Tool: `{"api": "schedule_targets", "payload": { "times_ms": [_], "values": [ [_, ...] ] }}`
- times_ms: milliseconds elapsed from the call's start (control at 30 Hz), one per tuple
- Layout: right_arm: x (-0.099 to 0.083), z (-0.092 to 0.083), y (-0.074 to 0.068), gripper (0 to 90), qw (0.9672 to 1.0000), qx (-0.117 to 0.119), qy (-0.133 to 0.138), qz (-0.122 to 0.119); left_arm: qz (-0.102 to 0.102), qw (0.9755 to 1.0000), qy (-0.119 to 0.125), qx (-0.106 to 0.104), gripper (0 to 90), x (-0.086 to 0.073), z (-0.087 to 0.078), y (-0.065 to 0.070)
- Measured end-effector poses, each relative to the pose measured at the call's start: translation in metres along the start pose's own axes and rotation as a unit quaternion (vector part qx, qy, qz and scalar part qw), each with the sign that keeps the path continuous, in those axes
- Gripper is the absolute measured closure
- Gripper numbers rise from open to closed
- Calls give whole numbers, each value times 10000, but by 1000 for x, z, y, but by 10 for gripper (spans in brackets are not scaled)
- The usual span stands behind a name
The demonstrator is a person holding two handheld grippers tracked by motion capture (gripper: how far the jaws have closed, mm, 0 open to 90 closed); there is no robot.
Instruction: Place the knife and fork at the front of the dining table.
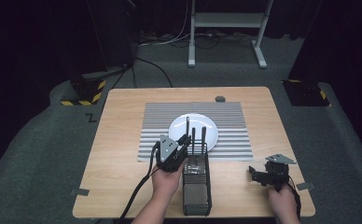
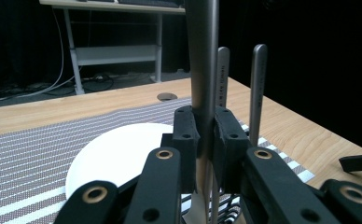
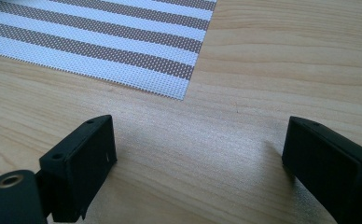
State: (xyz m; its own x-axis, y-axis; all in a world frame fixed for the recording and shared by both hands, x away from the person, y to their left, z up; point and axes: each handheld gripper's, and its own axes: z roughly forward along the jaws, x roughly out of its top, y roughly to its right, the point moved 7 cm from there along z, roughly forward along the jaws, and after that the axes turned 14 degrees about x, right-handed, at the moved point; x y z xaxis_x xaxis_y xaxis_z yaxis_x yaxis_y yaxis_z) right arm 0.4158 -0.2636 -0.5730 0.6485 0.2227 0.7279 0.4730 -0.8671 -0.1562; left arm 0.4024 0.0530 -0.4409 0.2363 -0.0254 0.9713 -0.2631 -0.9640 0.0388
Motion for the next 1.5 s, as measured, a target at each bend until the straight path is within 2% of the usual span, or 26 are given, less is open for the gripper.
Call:
{"api": "schedule_targets", "payload": {
  "times_ms": [167,233,367,567,700,767,833,967,1000,1033,1067,1267,1300,1367,1400,1433,1467,1500],
  "values": [
    [0,0,0,94,10000,1,-1,-2,-72,10000,17,42,811,0,-3,-1],
    [0,0,0,94,10000,1,-2,-2,-76,9998,193,40,812,3,-6,0],
    [0,0,0,94,10000,2,-1,-1,-10,9996,267,56,812,7,-9,1],
    [0,0,0,94,10000,1,-2,-3,-136,9990,425,-9,813,13,-13,-2],
    [0,0,0,94,10000,2,-2,-3,-91,9983,575,-90,814,20,-17,0],
    [0,0,0,94,10000,2,-2,-3,-83,9974,706,-149,814,25,-20,2],
    [0,0,0,94,10000,2,-2,-4,35,9961,867,-159,815,33,-25,6],
    [0,0,0,94,10000,2,-2,-5,30,9946,1014,-230,815,42,-30,8],
    [0,0,0,94,10000,2,-3,-5,6,9935,1106,-282,815,48,-34,9],
    [0,0,0,94,10000,2,-2,-5,6,9935,1106,-282,815,48,-34,9],
    [0,0,0,94,10000,2,-2,-7,-7,9924,1168,-384,815,53,-37,10],
    [0,0,0,95,10000,27,-4,-27,72,9897,1342,-498,815,66,-46,12],
    [0,0,0,95,10000,32,-1,-28,73,9885,1415,-528,815,71,-49,12],
    [0,0,0,95,10000,27,-6,-28,47,9882,1431,-551,815,73,-50,13],
    [0,0,0,95,10000,32,-2,-28,32,9874,1465,-592,815,75,-51,13],
    [0,0,0,95,10000,27,-7,-24,-12,9852,1555,-727,815,78,-54,13],
    [0,0,0,95,10000,26,-6,-24,-50,9834,1640,-769,815,80,-56,13],
    [0,0,0,95,10000,26,-7,-24,-43,9829,1675,-767,815,82,-57,13]
  ]
}}
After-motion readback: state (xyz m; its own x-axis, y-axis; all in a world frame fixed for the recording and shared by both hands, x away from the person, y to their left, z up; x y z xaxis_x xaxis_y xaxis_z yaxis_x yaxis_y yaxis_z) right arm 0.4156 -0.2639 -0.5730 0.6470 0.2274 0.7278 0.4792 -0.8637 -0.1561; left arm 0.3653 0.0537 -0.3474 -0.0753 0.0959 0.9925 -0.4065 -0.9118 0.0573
